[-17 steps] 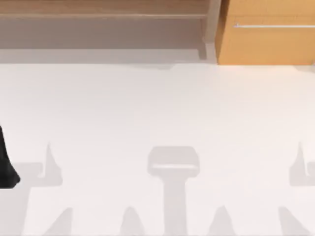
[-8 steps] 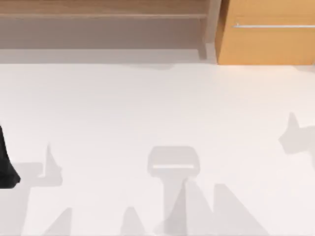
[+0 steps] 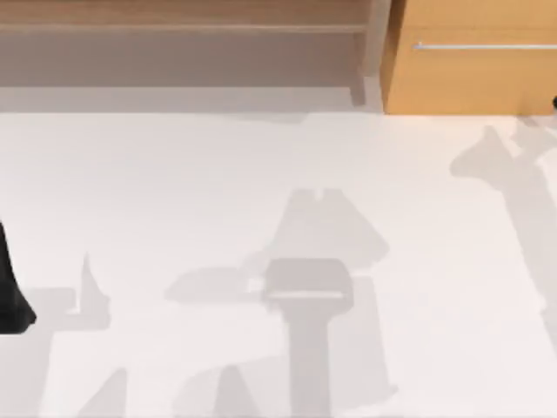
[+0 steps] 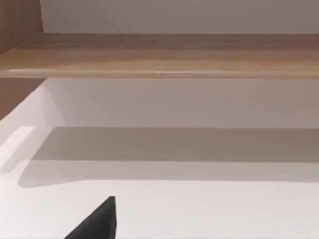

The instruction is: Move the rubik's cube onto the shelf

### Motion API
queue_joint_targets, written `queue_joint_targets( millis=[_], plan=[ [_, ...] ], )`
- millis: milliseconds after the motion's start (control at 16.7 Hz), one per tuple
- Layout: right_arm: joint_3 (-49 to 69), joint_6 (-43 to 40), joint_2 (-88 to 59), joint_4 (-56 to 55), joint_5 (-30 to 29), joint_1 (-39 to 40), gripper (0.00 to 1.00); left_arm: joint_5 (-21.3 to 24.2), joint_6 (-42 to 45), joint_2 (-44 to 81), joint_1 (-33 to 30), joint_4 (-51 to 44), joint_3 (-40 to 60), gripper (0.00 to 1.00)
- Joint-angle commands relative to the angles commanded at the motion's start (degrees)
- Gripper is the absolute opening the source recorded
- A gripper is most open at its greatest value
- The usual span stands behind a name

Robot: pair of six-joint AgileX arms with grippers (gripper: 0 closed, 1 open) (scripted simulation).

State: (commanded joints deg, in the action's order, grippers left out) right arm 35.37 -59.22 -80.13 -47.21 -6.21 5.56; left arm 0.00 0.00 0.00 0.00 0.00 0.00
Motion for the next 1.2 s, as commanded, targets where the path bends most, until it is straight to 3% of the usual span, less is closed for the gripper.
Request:
queue_joint_targets(
  millis=[300,600,1200],
  plan=[
    [10.6,-16.9,-26.4,-14.7,-3.0,2.4,1.0,0.0,0.0,0.0,0.0,0.0,0.0,1.0],
    [17.3,-27.6,-43.9,-24.2,-5.4,4.2,1.0,0.0,0.0,0.0,0.0,0.0,0.0,1.0],
    [19.4,-30.0,-47.9,-25.9,-5.7,4.3,1.0,0.0,0.0,0.0,0.0,0.0,0.0,1.0]
  ],
)
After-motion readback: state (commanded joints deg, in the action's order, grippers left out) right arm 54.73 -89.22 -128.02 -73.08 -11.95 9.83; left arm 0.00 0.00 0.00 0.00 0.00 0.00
